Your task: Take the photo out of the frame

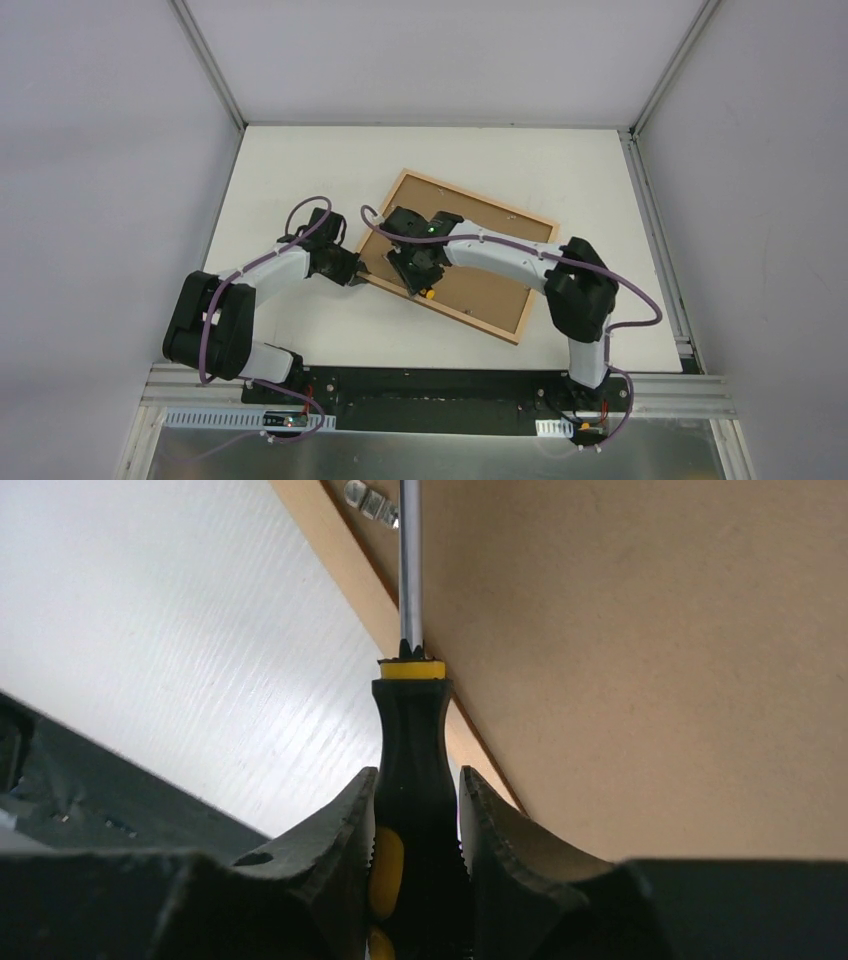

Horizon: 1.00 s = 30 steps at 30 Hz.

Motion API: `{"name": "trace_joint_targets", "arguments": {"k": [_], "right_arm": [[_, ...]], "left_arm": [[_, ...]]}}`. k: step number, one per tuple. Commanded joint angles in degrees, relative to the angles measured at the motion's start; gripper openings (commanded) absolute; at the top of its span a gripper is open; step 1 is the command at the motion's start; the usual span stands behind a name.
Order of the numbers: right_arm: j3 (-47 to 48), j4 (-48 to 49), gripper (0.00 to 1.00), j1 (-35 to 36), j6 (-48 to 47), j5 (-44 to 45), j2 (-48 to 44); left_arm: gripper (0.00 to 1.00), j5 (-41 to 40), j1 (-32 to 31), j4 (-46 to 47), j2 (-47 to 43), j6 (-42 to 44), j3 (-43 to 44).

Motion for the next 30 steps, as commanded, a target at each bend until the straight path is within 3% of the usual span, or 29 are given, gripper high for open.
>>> {"name": "trace_joint_targets", "arguments": {"k": [1,12,17,20,24,28,30], "right_arm": [[-1.3,-2.8,0.0,-0.9,2.0,0.5,-12.3],[-21.4,-3.2,0.0,-3.0,6.0,-2.0,-28.8],[-26.4,-3.4,0.0,-3.2,9.0,-2.9,-33.3],[-27.9,-3.3,0.0,-3.2,10.3,-3.7,-34.8],[-28.5,-3.1,0.0,-2.9,11.6,-6.4,-35.2],[-29.0,-2.4,0.0,-1.9,11.8,-7.4,-35.4],[-29.4,-1.9,0.0,-1.7,11.8,-7.9,-35.2]], "left_arm": [[0.0,-3.3,-0.1,-4.8,2.3,10.1,0.7],[0.0,-2.0,2.4,-9.5,18.8,40.3,21.2],[0.02,0.5,4.2,-11.7,24.6,47.1,29.7],[0.14,3.2,6.1,-12.6,26.4,45.2,33.2],[0.45,6.5,6.9,-12.6,25.6,41.0,34.6],[0.66,9.2,6.9,-12.7,20.4,35.0,29.9],[0.71,10.4,6.8,-11.9,15.2,31.4,25.0]]}}
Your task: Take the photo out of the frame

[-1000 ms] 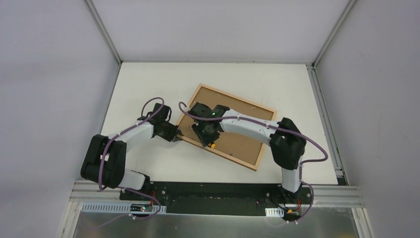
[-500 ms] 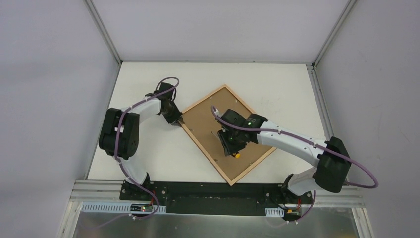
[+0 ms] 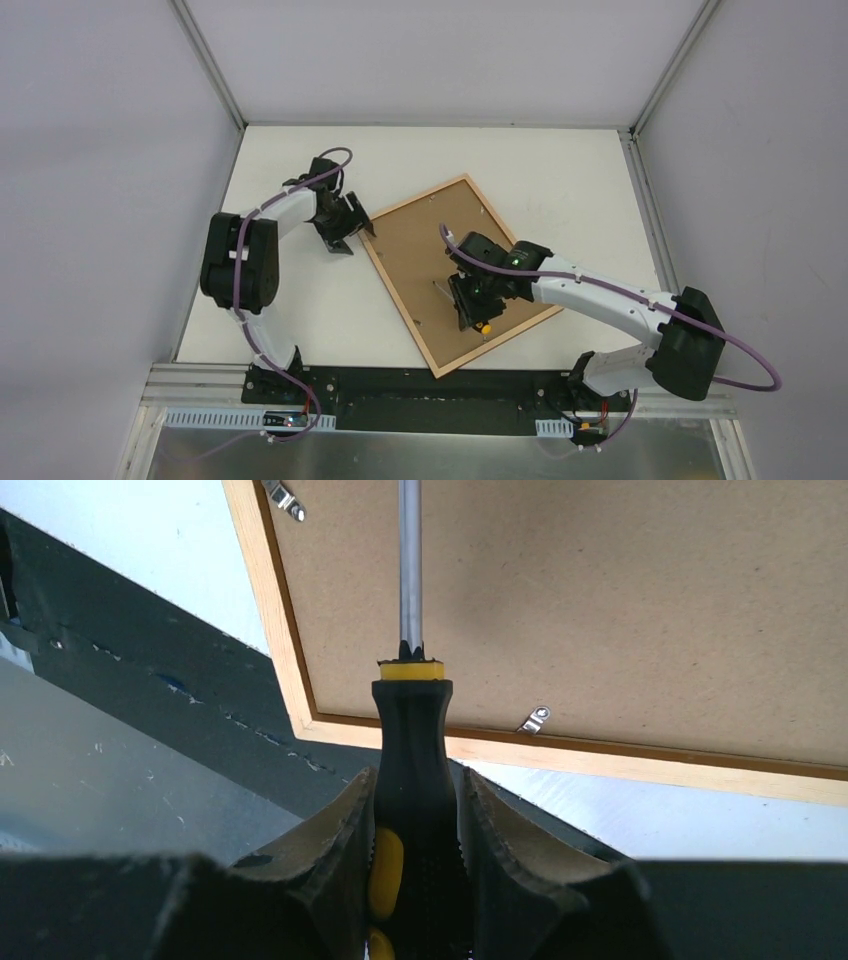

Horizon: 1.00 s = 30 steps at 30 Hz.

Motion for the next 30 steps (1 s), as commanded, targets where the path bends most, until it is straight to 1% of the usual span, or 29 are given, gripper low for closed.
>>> {"name": "trace_joint_targets", "arguments": {"k": [1,4,8,11,14,17,20,24,27,29,30], "right_arm": [[-0.6,1.6,0.0,0.7,1.4,-2.4,-1.4],[-0.7,2.7,0.0,0.8,1.4,-4.0,-0.6],[-1.0,4.7,0.0,1.0,1.5,-6.3,0.9],[-0.4,4.8,0.0,1.2,0.7,-7.0,2.2],[0.0,4.7,0.0,1.2,0.3,-7.2,2.5],[0.0,4.3,0.0,1.3,-0.1,-7.5,2.4],[-0.6,4.2,0.0,1.3,-0.2,-7.3,1.9],[-1.7,4.5,0.0,1.3,0.5,-7.0,0.7],[-2.6,5.1,0.0,1.3,1.4,-7.0,0.0],[-3.1,5.3,0.0,1.3,1.6,-7.1,-0.4],[-3.4,5.4,0.0,1.3,1.9,-7.1,-0.5]], "left_arm": [[0.71,4.8,-0.4,-1.0,-11.9,-8.3,-9.7],[0.72,7.3,-2.2,2.3,-19.4,-14.5,-17.4],[0.74,6.3,-9.5,6.1,-26.6,-23.4,-24.5],[0.74,4.8,-15.5,12.2,-28.0,-30.4,-29.0],[0.72,2.1,-18.3,15.1,-26.9,-33.7,-31.3],[0.64,-1.5,-18.4,15.7,-26.7,-35.9,-33.6],[0.52,-4.1,-18.4,18.0,-26.1,-37.3,-34.8],[0.35,-4.4,-18.4,20.5,-22.4,-39.9,-33.9],[0.16,-3.8,-18.5,22.1,-18.7,-41.3,-32.5],[0.01,-3.8,-18.4,23.2,-16.9,-42.2,-31.5],[0.0,-4.0,-18.4,23.6,-16.0,-42.6,-31.0]]}}
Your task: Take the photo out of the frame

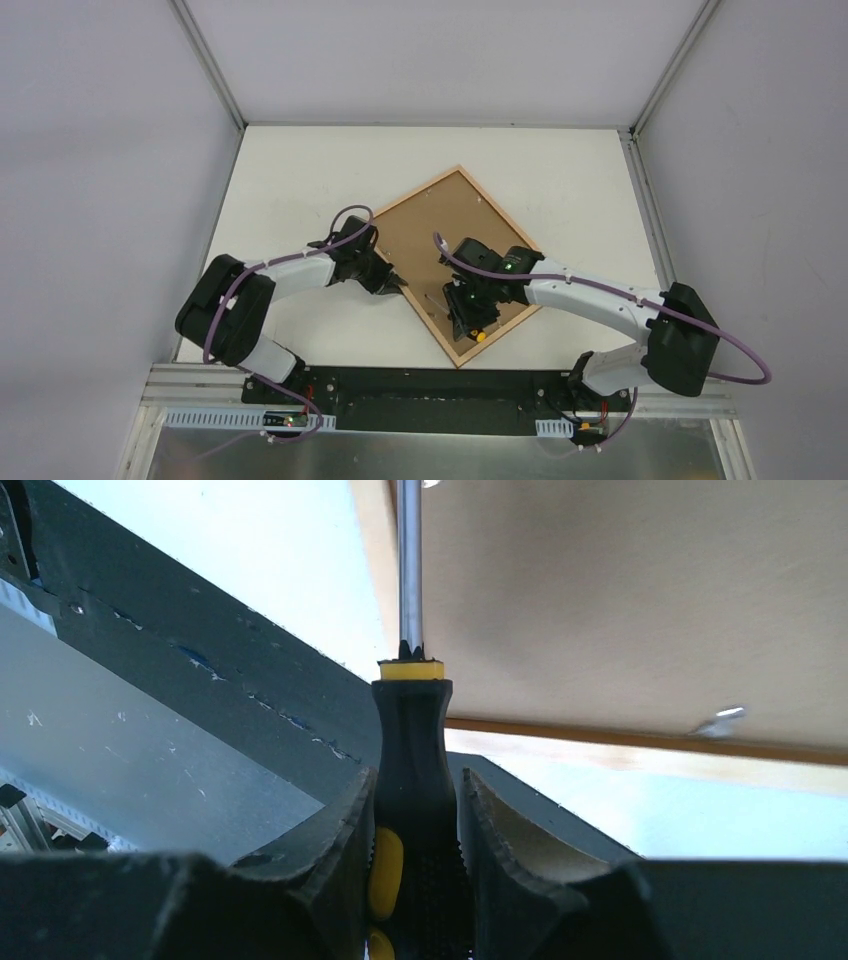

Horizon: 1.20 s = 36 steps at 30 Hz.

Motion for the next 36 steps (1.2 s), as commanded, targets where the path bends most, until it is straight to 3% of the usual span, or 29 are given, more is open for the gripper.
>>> {"name": "trace_joint_targets", "arguments": {"k": [1,12,36], "right_arm": [[-0.9,1.3,0.0,0.4,1.5,-0.7,-2.8],[-3.9,-3.1,0.0,0.3,2.6,6.2,-6.7],[-5.5,-2.9,0.0,0.4,1.8,4.7,-4.0]], "left_arm": [[0.0,-4.1,0.1,3.5,5.6,-4.5,1.9],[0.0,-2.6,0.1,3.7,11.2,-3.2,5.1],[0.0,-2.1,0.1,3.3,11.6,-2.6,5.2]]}}
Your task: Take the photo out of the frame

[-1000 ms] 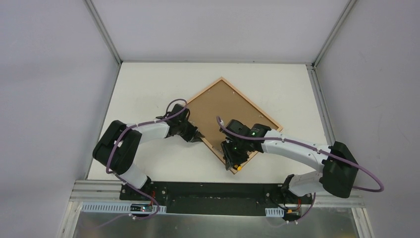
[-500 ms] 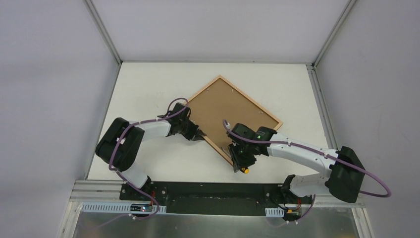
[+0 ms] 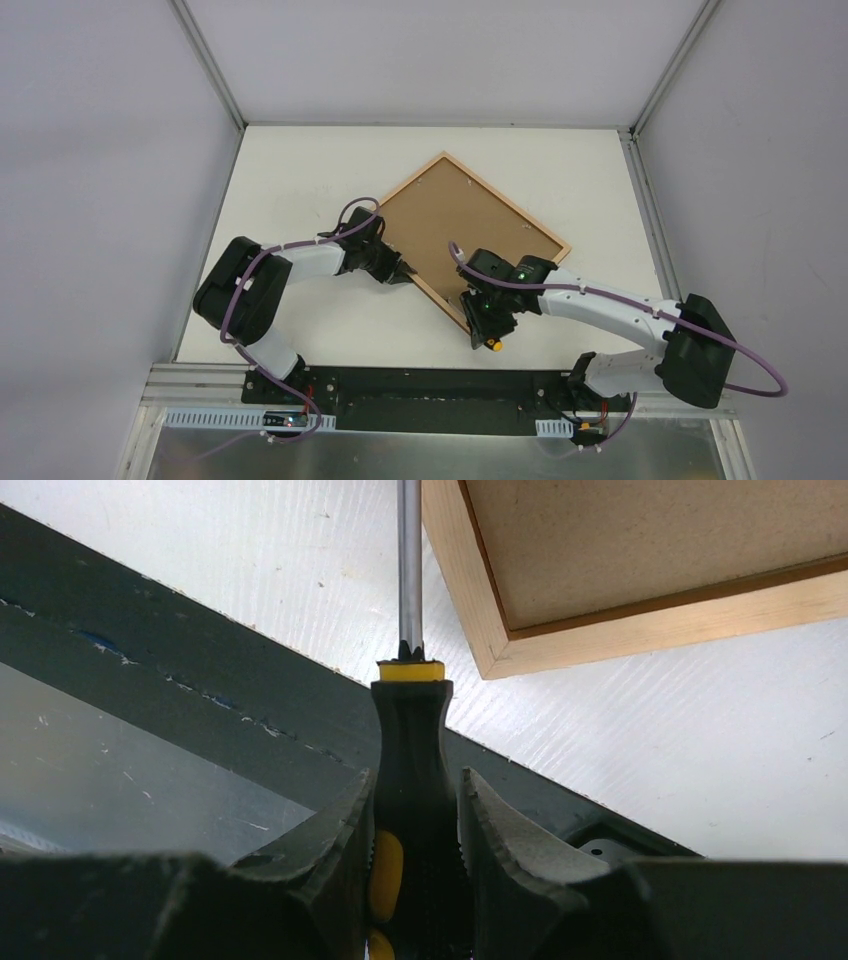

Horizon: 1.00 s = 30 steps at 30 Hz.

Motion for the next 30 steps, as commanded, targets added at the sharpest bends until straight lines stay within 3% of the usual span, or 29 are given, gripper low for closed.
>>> {"name": "trace_joint_targets", "arguments": {"k": [1,7,10,13,19,23,28,29,30], "right_arm": [[0.6,1.6,0.0,0.3,0.1,3.4,3.1],[4.0,-0.1,0.0,0.3,2.9,15.1,7.0],[5.0,0.4,0.0,0.3,2.5,13.7,6.1],[5.6,4.2,0.0,0.1,1.2,9.1,-0.6],[10.8,-0.3,0.0,-6.8,0.9,8.6,-5.5],[10.0,-3.2,0.0,-12.3,-1.5,8.4,-7.0],[8.2,-4.8,0.0,-16.2,-3.1,4.3,-8.2],[8.1,-4.9,0.0,-16.3,-3.2,3.8,-8.2],[8.1,-4.9,0.0,-16.3,-3.3,3.3,-8.1]], "left_arm": [[0.0,-4.7,0.3,-2.2,2.7,0.8,-0.6],[0.0,-4.6,0.3,-3.5,2.2,1.3,-0.6],[0.0,-4.6,0.3,-4.1,2.4,1.7,-0.2],[0.0,-4.8,0.5,-6.9,3.3,4.8,2.3],[0.0,-8.0,3.9,-19.0,5.1,17.5,10.8],[0.0,-7.0,9.0,-21.3,4.7,24.9,13.1],[0.0,-5.4,13.0,-32.9,12.3,43.1,25.7],[0.03,-5.8,13.0,-35.7,14.2,46.1,28.7],[0.12,-6.8,13.0,-38.3,15.6,48.0,31.3]]}}
